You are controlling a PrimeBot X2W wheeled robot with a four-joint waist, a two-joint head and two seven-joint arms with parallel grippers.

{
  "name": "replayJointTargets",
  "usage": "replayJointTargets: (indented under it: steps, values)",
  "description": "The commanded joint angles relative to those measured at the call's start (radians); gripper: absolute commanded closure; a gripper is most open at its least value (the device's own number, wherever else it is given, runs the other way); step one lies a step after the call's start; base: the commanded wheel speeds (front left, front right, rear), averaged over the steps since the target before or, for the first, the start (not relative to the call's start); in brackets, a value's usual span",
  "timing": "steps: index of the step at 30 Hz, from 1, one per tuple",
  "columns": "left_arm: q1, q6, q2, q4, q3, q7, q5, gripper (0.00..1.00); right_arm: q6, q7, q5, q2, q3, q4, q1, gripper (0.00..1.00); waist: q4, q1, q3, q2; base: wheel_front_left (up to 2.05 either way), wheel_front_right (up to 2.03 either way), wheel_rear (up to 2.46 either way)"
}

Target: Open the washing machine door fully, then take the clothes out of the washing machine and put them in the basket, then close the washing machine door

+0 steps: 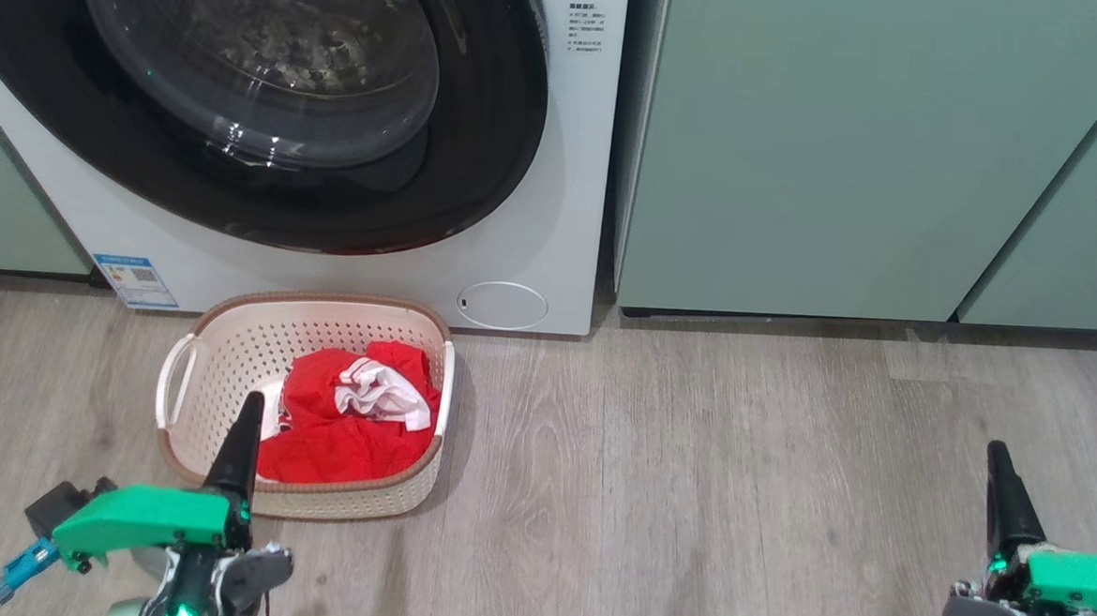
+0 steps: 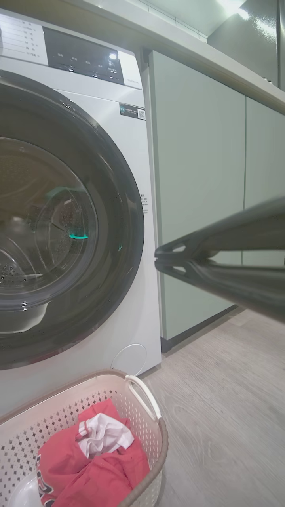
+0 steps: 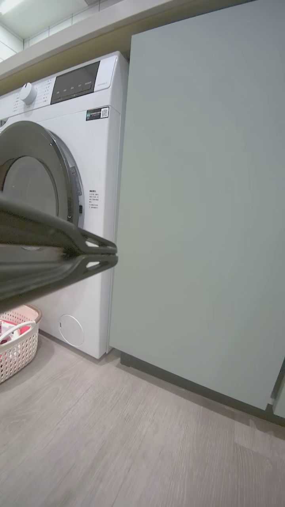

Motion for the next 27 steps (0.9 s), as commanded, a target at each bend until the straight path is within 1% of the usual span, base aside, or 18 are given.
replayJointTargets:
  steps: [1,11,27]
  values:
    - [-0.039,-0.006,0.003,-0.044,0.033,0.008,-0.028,1.0,-0.001,0.014,0.031,-0.006,0.012,-0.04,-0.045,1.0,0.0,0.0,0.001,0.0,0.0,0.0,0.0]
    - [-0.038,-0.007,-0.005,-0.071,0.04,0.034,-0.12,1.0,-0.001,0.04,0.128,-0.006,0.006,-0.049,-0.049,1.0,0.002,0.0,0.004,0.0,0.0,0.0,0.0]
    - [-0.038,-0.007,-0.005,-0.071,0.04,0.034,-0.12,1.0,-0.001,0.04,0.128,-0.006,0.007,-0.049,-0.049,1.0,0.002,0.0,0.004,0.0,0.0,0.0,0.0]
